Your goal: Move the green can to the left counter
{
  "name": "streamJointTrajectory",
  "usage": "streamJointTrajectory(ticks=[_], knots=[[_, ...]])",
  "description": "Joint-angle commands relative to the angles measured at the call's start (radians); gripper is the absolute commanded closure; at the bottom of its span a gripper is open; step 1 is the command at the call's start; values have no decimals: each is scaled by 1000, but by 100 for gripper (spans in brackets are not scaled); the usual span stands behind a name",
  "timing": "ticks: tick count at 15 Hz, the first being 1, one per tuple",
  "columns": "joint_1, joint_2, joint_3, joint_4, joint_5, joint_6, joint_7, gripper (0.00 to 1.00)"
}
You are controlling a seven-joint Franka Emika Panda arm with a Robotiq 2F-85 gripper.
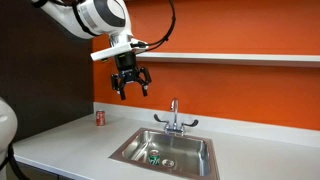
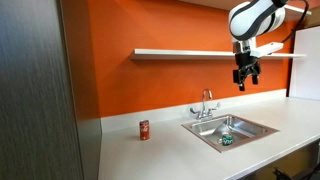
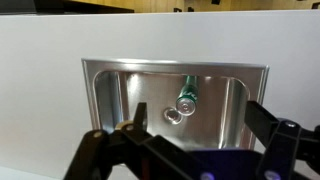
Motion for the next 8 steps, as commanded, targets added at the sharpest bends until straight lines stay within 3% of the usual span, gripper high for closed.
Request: streamJointTrajectory(ticks=[1,8], knots=[[9,1,-7,2,-4,-4,4,0],[69,48,-78,8,80,54,-116,0]])
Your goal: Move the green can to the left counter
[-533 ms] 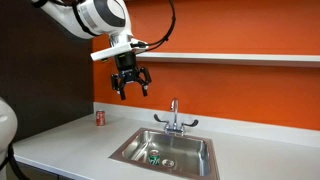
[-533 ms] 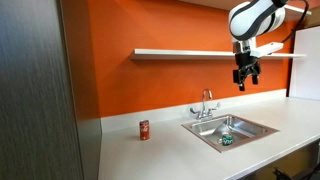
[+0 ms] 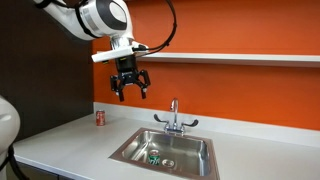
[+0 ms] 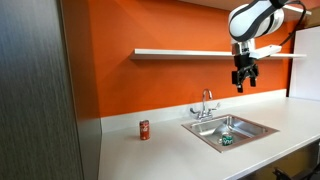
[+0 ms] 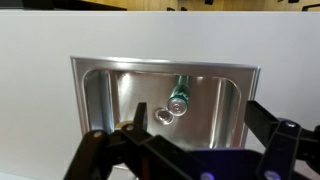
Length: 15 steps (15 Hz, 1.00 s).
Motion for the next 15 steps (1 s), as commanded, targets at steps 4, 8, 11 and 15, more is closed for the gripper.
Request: streamJointTrajectory(ticks=[4,8,11,15], knots=[[76,63,-94,9,148,89,-197,0],[59,109,-75,14,130,118,-170,0],[55,159,-71,15,124,159,-159,0],[51,242,-69,14,123,227,-149,0]])
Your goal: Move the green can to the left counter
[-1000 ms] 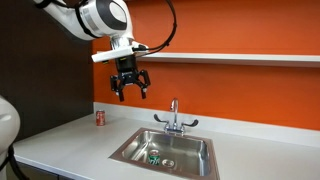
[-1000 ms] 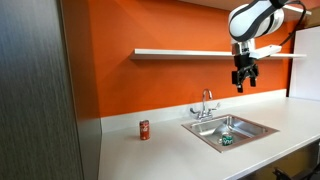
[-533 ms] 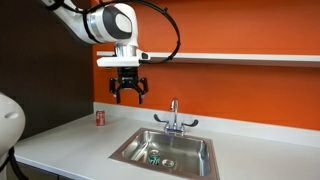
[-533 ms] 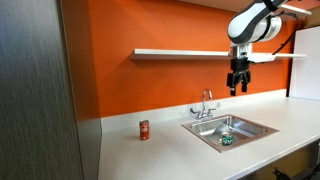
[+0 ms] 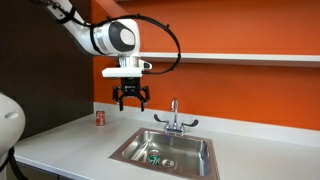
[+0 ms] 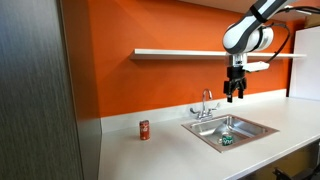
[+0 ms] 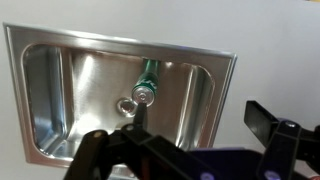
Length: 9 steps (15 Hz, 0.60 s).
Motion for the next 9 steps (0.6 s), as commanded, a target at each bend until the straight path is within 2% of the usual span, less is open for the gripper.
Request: streamJointTrajectory(ticks=[1,9], knots=[[-19,92,18,14,-10,67,12,0],[-44,268,13,28,-21,209,25,0]])
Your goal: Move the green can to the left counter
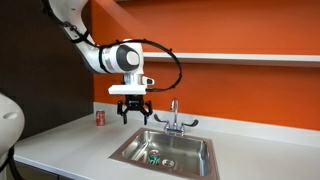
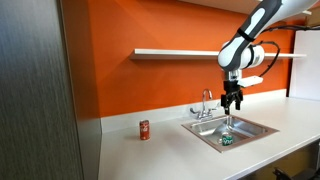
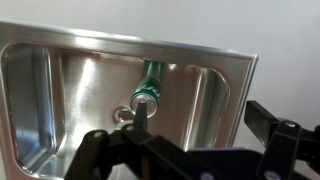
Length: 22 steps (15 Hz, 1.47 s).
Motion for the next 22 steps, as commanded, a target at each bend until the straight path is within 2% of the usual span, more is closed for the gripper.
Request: streamJointTrajectory(ticks=[1,13,22], knots=[[-36,92,13,30,-20,64,24,0],[-74,380,12,132,-14,251,14,0],[-85,583,14,280,-5,271,27,0]])
